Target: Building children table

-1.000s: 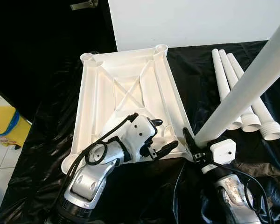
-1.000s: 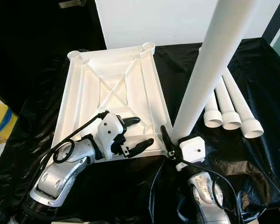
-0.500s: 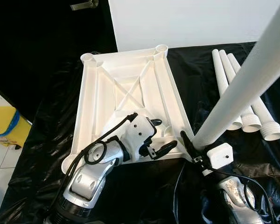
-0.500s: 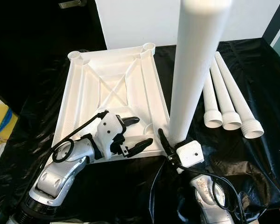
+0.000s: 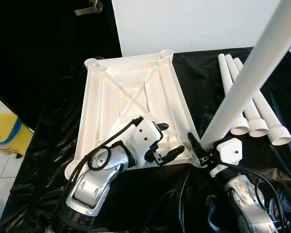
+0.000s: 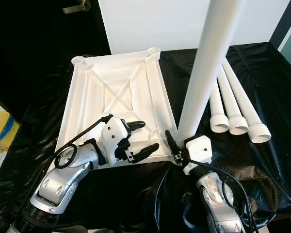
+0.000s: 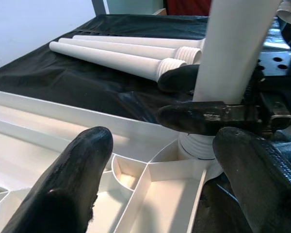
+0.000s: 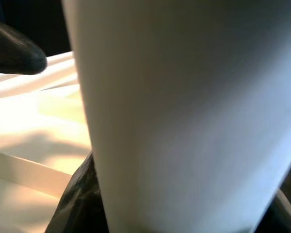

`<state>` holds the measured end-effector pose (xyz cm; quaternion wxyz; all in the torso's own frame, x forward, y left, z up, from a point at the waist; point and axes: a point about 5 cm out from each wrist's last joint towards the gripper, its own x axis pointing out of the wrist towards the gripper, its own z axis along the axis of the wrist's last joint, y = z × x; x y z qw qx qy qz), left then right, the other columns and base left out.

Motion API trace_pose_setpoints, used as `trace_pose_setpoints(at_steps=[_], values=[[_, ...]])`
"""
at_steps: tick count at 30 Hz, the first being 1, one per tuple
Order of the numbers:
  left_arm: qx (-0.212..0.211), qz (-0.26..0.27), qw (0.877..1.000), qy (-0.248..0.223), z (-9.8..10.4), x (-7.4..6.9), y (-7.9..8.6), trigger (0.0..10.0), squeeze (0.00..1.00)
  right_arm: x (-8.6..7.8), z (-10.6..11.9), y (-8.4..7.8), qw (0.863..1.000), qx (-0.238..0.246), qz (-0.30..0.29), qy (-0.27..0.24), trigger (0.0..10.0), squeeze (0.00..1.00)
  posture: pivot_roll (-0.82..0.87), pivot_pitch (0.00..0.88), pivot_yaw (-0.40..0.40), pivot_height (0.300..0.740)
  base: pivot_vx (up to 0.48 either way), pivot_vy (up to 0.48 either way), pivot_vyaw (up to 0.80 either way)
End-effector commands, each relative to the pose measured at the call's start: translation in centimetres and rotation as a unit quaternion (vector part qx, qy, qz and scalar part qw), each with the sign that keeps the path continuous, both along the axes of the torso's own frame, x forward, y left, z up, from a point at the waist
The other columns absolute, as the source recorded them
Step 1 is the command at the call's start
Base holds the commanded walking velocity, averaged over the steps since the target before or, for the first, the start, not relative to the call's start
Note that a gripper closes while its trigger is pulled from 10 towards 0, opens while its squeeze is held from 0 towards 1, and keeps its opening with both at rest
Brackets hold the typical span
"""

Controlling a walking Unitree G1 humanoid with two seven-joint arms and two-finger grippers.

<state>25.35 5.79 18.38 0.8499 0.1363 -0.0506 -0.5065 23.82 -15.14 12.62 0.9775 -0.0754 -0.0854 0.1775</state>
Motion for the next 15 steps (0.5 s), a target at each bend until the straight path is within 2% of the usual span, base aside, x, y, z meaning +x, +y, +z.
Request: trace_pose_setpoints(at_steps=[1, 9, 15], values=[[0.005, -0.004, 1.000, 0.006, -0.28, 0.06, 0.00, 10.0, 0.00, -0.95, -4.82, -0.48, 0.989, -0.002, -0.017, 0.148, 10.0, 0.00, -0.08, 0.123, 0.079, 0.740, 0.000, 0.000, 0.00], [0.006, -0.007, 1.000, 0.004, -0.19, 0.13, -0.05, 10.0, 0.00, -1.09, -5.12, -1.00, 0.985, 0.003, -0.043, 0.170, 10.0, 0.00, -0.09, 0.125, 0.083, 0.740, 0.000, 0.000, 0.00], [0.005, -0.004, 1.000, 0.002, -0.06, 0.29, 0.00, 10.0, 0.00, -1.34, -4.43, -0.90, 0.988, 0.014, -0.035, 0.147, 10.0, 0.00, -0.11, 0.138, 0.077, 0.740, 0.000, 0.000, 0.00]])
